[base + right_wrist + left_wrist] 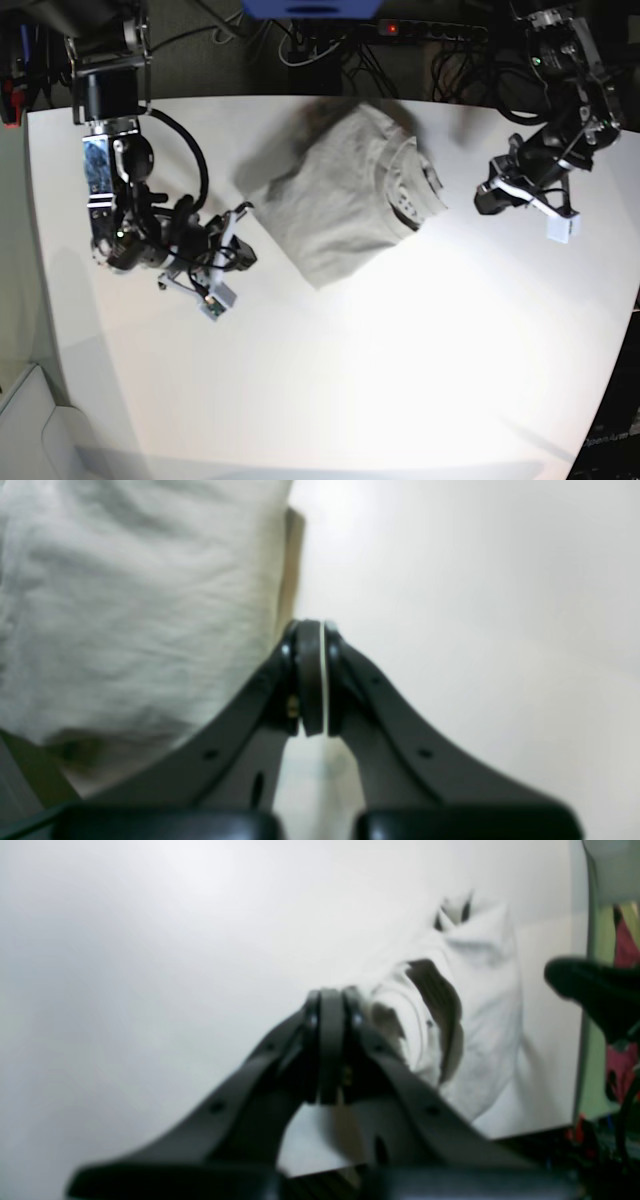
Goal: Layout the t-shirt on the table in an organized manner, then fold the t-shirt properly
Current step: 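Release the folded t-shirt and pull both grippers back, then press and square the folded bundle's edge with the left gripper, then grasp the bundle with the left gripper and rotate it upright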
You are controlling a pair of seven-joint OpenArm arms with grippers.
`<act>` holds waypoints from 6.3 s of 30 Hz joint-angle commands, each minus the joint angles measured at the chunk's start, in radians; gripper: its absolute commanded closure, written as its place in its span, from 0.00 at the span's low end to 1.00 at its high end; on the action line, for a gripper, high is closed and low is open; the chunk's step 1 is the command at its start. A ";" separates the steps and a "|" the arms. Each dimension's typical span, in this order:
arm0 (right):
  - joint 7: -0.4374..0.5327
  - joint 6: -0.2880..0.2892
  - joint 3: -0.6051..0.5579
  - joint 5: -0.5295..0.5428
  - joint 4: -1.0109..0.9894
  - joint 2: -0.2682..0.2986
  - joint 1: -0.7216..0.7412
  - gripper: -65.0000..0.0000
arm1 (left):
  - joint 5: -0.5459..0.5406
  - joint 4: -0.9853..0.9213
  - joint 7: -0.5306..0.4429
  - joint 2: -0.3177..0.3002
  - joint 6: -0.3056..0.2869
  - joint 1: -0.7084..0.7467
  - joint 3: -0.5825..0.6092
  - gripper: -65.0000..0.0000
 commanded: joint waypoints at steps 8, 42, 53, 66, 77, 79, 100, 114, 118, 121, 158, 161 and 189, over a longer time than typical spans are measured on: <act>0.021 0.012 0.003 0.021 0.018 -0.017 0.049 1.00 | -0.032 0.028 0.103 0.004 0.003 0.010 -0.114 1.00; 0.110 0.012 -0.006 0.021 -0.166 0.017 -0.010 1.00 | 0.117 -0.433 -0.175 0.177 0.005 -0.256 0.051 1.00; 0.110 0.012 0.005 0.021 -0.105 0.084 -0.060 1.00 | 0.033 -0.363 -0.089 0.038 0.011 -0.337 0.044 1.00; 0.111 0.012 0.049 0.023 -0.105 0.091 -0.047 1.00 | -0.156 -0.119 -0.026 0.041 0.006 -0.122 0.045 0.29; 0.111 0.012 0.048 0.023 -0.105 0.091 -0.047 1.00 | -0.105 -0.182 -0.035 0.090 0.003 -0.139 0.123 0.16; 0.111 0.012 0.048 0.023 -0.105 0.091 -0.047 1.00 | -0.072 -0.214 -0.037 0.090 0.003 -0.167 0.188 0.16; 0.111 0.012 0.049 0.021 -0.105 0.097 -0.046 1.00 | 0.132 -0.455 -0.193 0.090 0.009 -0.276 0.370 0.18; 0.111 0.012 0.054 0.021 -0.105 0.154 0.002 1.00 | 0.181 -0.614 -0.210 0.044 0.012 -0.414 0.548 1.00; 0.111 0.012 0.112 0.021 -0.105 0.177 0.017 1.00 | 0.228 -0.613 -0.211 0.004 0.012 -0.492 0.720 1.00; 0.111 0.012 0.183 0.021 -0.105 0.181 0.019 1.00 | 0.344 -0.610 -0.204 -0.002 0.006 -0.555 0.878 1.00; 0.099 0.012 0.338 0.021 -0.105 0.224 -0.009 1.00 | 1.285 -0.843 -0.587 0.246 -0.404 -0.747 1.415 1.00; 0.099 0.012 0.339 0.021 -0.105 0.224 -0.021 1.00 | 1.311 -0.889 -0.586 0.279 -0.411 -0.753 1.415 0.99; 0.053 0.012 0.493 0.021 -0.103 0.223 -0.076 1.00 | 1.372 -0.834 -0.509 0.301 -0.401 -0.813 1.285 0.29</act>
